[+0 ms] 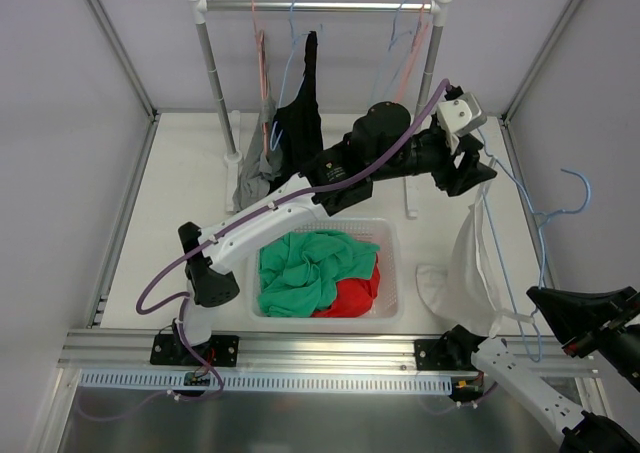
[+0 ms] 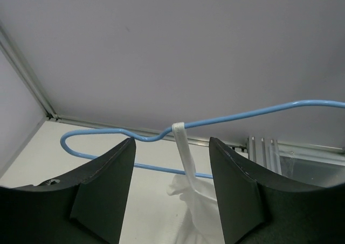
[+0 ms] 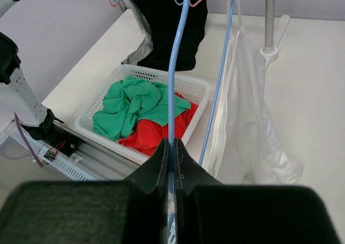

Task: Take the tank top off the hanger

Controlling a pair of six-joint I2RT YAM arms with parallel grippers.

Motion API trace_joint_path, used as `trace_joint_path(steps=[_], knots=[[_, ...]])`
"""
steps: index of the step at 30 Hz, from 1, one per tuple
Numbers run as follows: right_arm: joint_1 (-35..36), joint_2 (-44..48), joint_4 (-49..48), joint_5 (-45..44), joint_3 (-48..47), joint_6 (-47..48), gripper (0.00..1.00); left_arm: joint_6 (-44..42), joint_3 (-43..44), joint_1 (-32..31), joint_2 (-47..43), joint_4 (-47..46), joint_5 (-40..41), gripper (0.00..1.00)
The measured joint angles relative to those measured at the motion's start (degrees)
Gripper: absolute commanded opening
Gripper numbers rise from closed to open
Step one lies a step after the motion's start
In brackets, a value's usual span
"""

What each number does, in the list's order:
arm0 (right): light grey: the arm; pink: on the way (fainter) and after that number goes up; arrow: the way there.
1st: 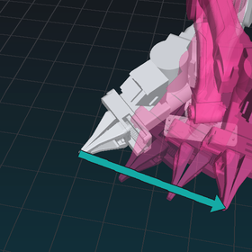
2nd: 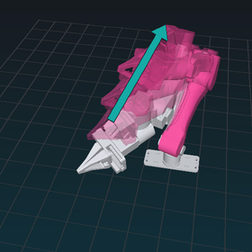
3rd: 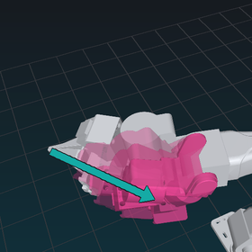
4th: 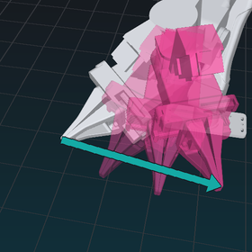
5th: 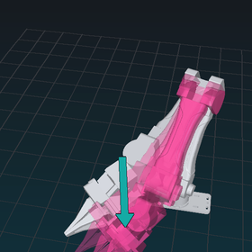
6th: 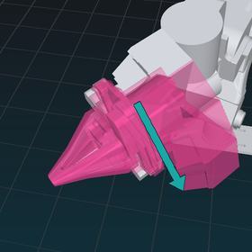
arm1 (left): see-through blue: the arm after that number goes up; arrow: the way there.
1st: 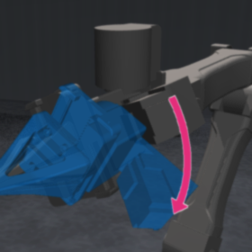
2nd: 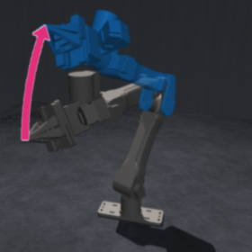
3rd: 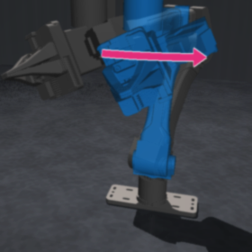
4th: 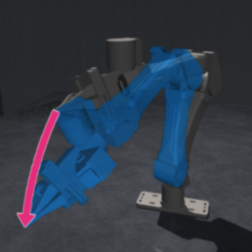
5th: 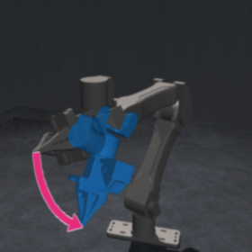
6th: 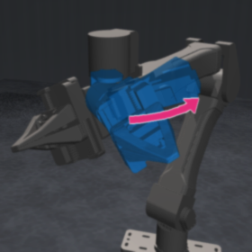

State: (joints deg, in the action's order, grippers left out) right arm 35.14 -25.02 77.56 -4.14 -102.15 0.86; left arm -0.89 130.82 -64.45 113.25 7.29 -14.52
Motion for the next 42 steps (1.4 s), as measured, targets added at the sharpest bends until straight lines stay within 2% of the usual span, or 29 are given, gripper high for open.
trace_joint_path(steps=[2,4,11,12,13,21,27,32,37,42], knots=[[0.0,0.0,-0.04,0.52,0.0,0.0,0.0,0.22,-0.07,0.0,0.02,-0.2,0.09,0.39],[0.0,0.0,-0.09,0.7,0.0,0.0,0.0,0.35,-0.33,0.0,0.04,-0.66,0.22,0.28],[0.0,0.0,-0.11,0.98,0.02,0.0,0.0,0.26,-1.49,0.0,0.11,-1.07,0.31,0.15],[0.0,0.0,-0.13,1.05,0.07,0.0,0.0,0.28,-1.53,0.0,0.11,-1.09,0.33,0.1],[0.0,0.0,-0.15,1.16,0.13,0.0,0.0,0.37,-1.57,0.0,0.11,-1.14,0.33,0.0],[0.0,0.02,-0.63,1.25,1.73,0.26,0.0,1.75,-2.89,0.0,0.11,-2.64,3.3,0.0],[0.24,0.02,0.02,-0.35,4.61,1.31,0.0,4.5,-6.78,-0.07,-0.11,-3.54,16.92,0.0],[0.42,0.11,0.52,3.45,6.64,2.8,0.0,6.51,-8.94,0.04,-0.48,-3.52,28.79,0.0],[0.44,0.72,0.79,9.4,6.67,4.35,0.0,8.26,-9.29,0.5,-1.49,-3.58,34.75,0.0],[0.59,2.73,0.92,11.04,5.22,5.05,0.0,10.4,-9.64,1.55,-2.64,-3.65,35.95,0.0]])
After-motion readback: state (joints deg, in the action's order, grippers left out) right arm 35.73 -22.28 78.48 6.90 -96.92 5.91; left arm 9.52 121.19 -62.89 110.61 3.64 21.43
